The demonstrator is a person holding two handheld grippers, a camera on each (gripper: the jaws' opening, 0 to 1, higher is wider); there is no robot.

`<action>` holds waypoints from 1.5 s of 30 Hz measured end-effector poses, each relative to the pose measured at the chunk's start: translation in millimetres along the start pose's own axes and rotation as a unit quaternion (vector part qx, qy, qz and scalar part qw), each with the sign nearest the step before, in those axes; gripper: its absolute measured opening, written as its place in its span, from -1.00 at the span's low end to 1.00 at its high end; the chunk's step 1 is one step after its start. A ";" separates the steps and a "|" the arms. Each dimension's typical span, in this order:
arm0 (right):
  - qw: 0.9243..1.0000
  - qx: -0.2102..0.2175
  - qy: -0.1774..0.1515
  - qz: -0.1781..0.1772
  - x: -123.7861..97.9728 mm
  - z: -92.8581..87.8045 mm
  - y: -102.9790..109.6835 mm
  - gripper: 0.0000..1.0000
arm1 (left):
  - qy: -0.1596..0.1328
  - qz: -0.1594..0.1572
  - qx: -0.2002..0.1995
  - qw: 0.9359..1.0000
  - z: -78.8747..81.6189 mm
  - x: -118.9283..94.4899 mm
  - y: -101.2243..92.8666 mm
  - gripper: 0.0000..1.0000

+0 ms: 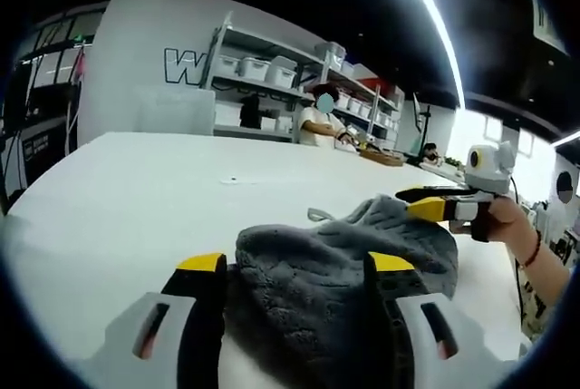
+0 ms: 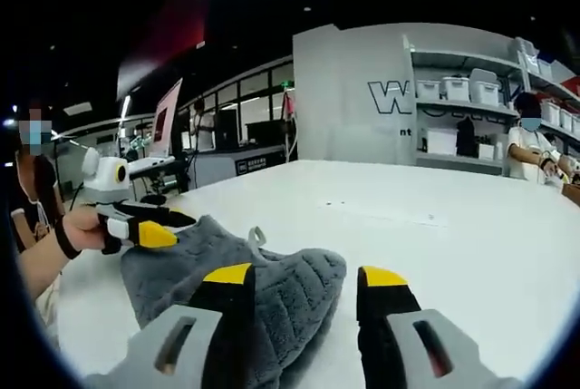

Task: Open the folded towel by lifting each exposed corner and separating the folded layers until the towel lies flat within the target outline without major curled edges

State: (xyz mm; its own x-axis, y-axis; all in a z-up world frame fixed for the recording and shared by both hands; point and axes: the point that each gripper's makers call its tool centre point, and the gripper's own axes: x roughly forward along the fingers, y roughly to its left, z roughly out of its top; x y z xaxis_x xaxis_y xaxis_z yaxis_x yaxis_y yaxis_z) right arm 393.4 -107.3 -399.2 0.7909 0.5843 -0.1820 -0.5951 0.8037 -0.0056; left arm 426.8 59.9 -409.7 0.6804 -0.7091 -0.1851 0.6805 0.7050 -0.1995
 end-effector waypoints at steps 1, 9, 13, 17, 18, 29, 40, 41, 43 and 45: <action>1.000 -0.002 -0.001 0.001 0.1 0.7 -0.3 -0.16 | 0.000 0.000 -0.001 1.000 0.2 0.4 0.8 0.17; 1.000 0.000 0.002 0.000 6.4 1.4 -7.0 -0.18 | 0.001 0.003 -0.011 1.000 -2.3 8.0 6.3 0.15; 1.000 0.002 0.005 -0.003 9.1 0.2 -9.7 -0.17 | 0.001 0.003 -0.012 1.000 -2.6 8.2 6.2 0.14; 1.000 0.002 0.010 -0.020 13.3 -1.1 -19.2 -0.15 | 0.002 0.011 -0.014 1.000 -2.4 12.3 12.6 0.14; 1.000 0.005 0.010 -0.018 14.2 -0.7 -19.7 -0.15 | 0.006 0.013 -0.013 1.000 -3.8 12.6 14.4 0.14; 0.999 0.011 0.017 -0.031 23.1 1.0 -29.1 -0.10 | 0.008 0.030 -0.018 0.999 -2.8 15.2 27.1 0.04; 0.998 0.013 0.030 -0.045 34.9 -1.4 -40.1 -0.10 | 0.014 0.046 -0.016 0.999 -6.9 16.7 31.5 -0.02; 0.998 0.016 0.029 -0.047 35.7 -1.2 -41.4 -0.10 | 0.013 0.044 -0.012 0.999 -6.6 17.2 30.5 -0.04; 0.998 0.021 0.029 -0.048 37.9 -1.2 -43.8 -0.10 | 0.013 0.047 -0.014 0.999 -6.8 17.9 30.9 -0.08; 0.998 0.028 0.028 -0.050 37.7 -0.7 -42.6 -0.12 | 0.018 0.047 -0.013 0.999 -8.8 19.1 29.2 -0.15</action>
State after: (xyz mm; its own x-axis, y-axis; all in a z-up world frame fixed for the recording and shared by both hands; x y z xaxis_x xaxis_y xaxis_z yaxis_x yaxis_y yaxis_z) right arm 448.4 -119.6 -406.5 0.8358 0.4950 -0.2378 -0.5035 0.8636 0.0279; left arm 457.3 66.9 -427.5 0.7303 -0.6404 -0.2377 0.6070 0.7680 -0.2043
